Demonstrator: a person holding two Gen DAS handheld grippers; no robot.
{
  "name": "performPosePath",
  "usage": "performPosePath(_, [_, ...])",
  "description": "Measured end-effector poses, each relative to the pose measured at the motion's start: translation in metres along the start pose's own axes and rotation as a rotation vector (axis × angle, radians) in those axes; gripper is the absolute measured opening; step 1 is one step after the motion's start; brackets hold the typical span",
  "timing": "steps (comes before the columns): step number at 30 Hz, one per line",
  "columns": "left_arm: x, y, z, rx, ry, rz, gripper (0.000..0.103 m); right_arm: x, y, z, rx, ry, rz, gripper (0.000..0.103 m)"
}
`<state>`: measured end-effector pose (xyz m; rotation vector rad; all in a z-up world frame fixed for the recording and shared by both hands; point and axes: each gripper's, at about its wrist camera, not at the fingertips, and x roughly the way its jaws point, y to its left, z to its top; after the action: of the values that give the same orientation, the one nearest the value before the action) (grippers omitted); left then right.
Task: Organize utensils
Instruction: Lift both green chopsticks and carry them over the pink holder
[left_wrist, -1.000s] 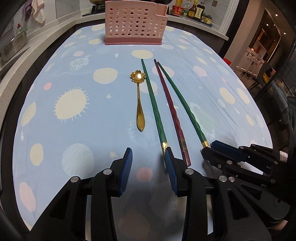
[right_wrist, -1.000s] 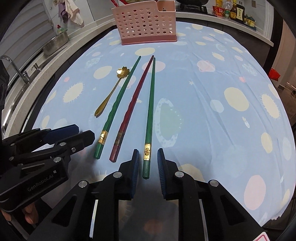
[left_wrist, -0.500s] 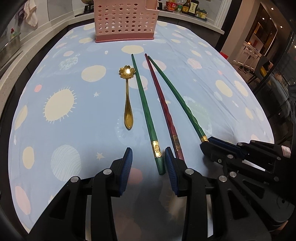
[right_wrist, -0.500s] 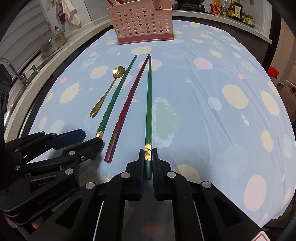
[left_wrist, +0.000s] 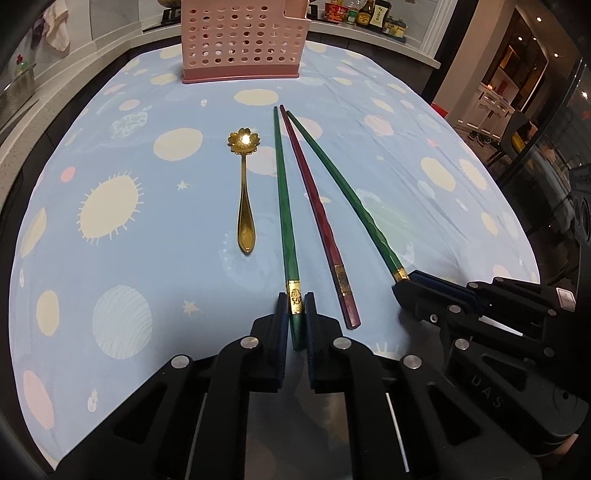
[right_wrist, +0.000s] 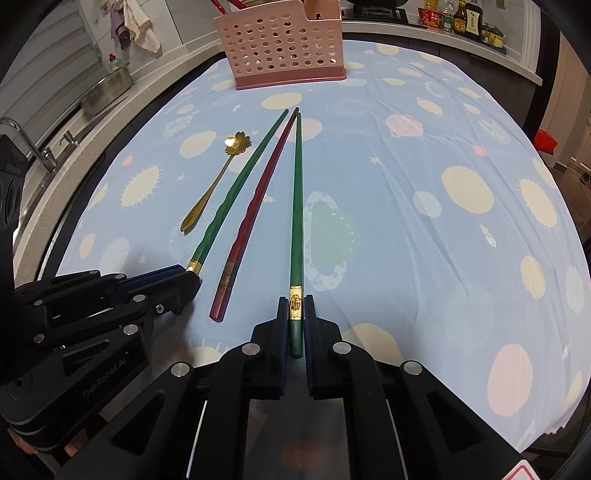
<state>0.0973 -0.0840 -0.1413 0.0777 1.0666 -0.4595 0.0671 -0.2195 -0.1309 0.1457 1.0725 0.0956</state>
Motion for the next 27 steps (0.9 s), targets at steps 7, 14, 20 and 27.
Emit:
performPosePath(7, [-0.022,0.007,0.001,-0.025,-0.04,0.001,0.007,-0.018,-0.004,0.001,0.024,-0.039,0.011,0.007])
performPosePath(14, [-0.057,0.013,0.015,-0.049,-0.125,0.01,0.007,-0.051,-0.009,0.015,0.053,-0.126,0.027,0.007])
performPosePath(20, [-0.087,0.019,0.037,-0.071,-0.208,0.013,0.007,-0.084,-0.015,0.039,0.073,-0.229,0.027,0.007])
performPosePath(27, [-0.121,0.027,0.072,-0.081,-0.32,0.017,0.007,-0.119,-0.026,0.078,0.097,-0.347,0.034,0.007])
